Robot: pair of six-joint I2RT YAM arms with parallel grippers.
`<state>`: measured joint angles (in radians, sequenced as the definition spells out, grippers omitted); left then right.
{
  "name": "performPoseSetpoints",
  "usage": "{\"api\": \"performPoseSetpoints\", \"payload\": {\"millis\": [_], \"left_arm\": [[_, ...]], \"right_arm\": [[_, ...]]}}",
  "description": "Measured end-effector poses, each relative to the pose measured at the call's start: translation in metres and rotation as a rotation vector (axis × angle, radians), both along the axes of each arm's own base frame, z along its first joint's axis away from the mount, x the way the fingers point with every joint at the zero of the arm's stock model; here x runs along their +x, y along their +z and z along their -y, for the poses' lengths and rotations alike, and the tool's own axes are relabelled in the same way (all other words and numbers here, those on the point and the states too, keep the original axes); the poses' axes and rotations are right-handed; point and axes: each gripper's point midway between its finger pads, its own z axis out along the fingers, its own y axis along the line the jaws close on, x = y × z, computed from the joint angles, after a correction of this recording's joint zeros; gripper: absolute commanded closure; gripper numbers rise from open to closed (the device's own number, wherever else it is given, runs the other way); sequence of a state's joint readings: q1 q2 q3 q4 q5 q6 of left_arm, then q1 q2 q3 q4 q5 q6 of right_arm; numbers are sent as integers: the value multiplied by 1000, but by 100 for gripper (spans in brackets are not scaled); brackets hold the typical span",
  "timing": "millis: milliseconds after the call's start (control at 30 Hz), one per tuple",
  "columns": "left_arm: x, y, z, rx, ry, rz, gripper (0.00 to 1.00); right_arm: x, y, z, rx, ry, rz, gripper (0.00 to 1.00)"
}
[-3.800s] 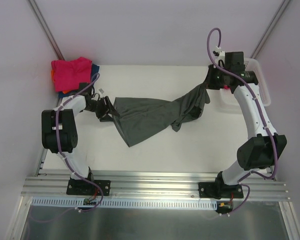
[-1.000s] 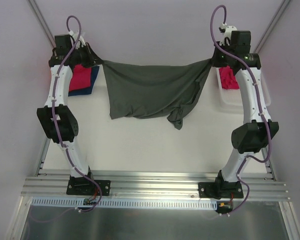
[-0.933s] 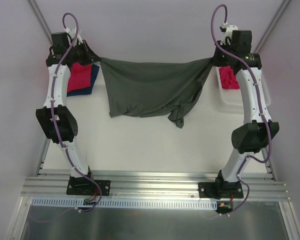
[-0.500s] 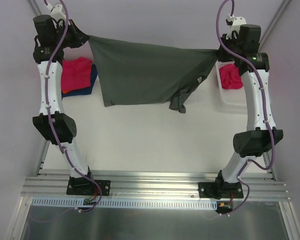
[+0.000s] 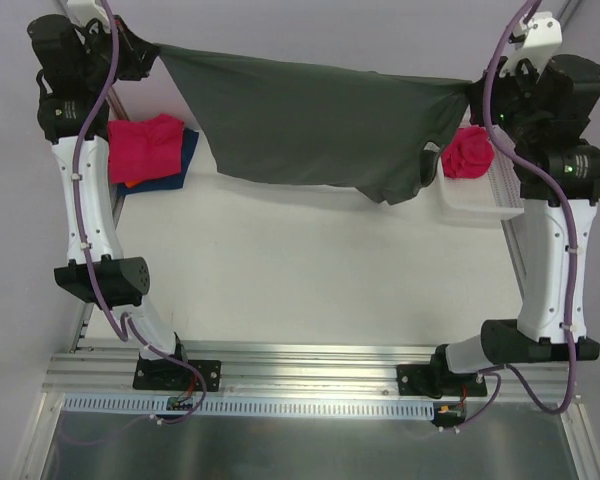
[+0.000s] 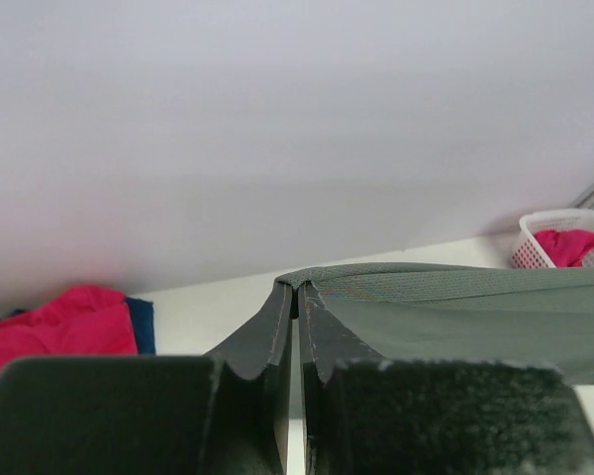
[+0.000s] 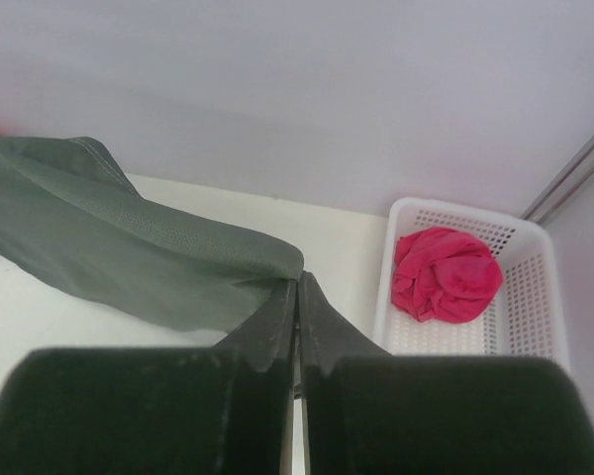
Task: Fold and stack the t-shirts
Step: Flatten out the tshirt
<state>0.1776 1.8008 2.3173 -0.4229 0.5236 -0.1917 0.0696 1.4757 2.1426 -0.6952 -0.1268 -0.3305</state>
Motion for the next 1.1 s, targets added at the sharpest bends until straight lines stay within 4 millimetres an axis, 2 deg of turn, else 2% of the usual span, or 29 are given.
{"api": "performPoseSetpoints", "payload": {"millis": [133,267,333,433,567,633,700,867,967,1033,1100], "left_arm": [[-27,39,-3,38,29,96,100],[-55,74,-10,61,58,188,100],[-67,82,-12,68,57,208,100],[-89,87,-11,79,43,222,100],[-120,78,-3,109,27,214,100],[-139,72,1,123,28,210,100],[-161,74,5,141,31,232,100],[-221,107,16,188,74,360,100],[-253,123,19,208,112,430,100],[-270,130,21,216,128,466,100],[-278,133,22,224,137,485,100]], "right_arm": [[-27,16,3,-20,3,49,99],[-49,18,5,-37,6,53,99],[-59,16,5,-41,11,42,99],[-78,9,5,-50,22,23,99],[-113,0,7,-68,32,11,99],[-134,3,7,-75,45,25,99],[-160,10,6,-79,59,57,99],[-215,33,4,-75,93,160,99],[-245,40,4,-74,104,218,99],[-257,42,4,-73,102,240,99],[-262,45,5,-72,102,254,99]]}}
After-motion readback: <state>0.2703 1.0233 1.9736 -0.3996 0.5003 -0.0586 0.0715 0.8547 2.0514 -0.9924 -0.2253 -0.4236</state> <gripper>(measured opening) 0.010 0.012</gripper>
